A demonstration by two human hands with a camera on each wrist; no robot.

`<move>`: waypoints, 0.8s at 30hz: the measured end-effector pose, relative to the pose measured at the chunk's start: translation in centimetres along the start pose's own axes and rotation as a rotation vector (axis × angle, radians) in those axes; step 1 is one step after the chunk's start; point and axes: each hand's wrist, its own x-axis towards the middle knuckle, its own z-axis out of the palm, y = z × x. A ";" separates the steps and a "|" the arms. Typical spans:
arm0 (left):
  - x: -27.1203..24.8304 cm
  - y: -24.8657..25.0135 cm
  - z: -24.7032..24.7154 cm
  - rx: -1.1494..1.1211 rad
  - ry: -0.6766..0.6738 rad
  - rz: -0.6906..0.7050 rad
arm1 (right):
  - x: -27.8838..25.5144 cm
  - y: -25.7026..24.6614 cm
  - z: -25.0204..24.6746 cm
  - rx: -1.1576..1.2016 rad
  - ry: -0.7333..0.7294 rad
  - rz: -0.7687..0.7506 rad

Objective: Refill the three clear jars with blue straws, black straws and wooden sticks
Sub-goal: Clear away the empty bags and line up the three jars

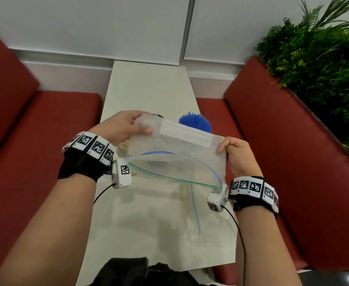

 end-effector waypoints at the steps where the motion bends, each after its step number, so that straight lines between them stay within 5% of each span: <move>1: 0.2 -0.3 0.1 0.091 0.001 0.005 | -0.1 0.1 -0.4 -0.056 -0.008 0.016; 6: 1.4 0.9 2.0 0.386 -0.107 0.087 | -0.5 -0.7 -2.3 -0.244 -0.043 -0.012; 11: 2.9 2.8 6.9 0.381 -0.530 0.075 | -1.3 -0.8 -1.3 -0.195 -0.424 0.107; 13: 3.5 3.2 8.8 0.267 -0.519 0.070 | -1.9 0.2 -1.3 -0.224 -0.535 0.206; 18: 5.3 1.7 12.5 0.318 0.004 0.267 | -3.3 4.2 -3.9 -0.056 -0.170 0.191; 21: 5.3 -0.6 15.3 0.386 -0.128 0.336 | -3.9 6.4 -4.4 0.070 0.004 0.241; 24: 6.2 -4.4 18.2 0.718 -0.259 0.300 | -4.4 9.0 -3.7 -0.006 0.085 0.313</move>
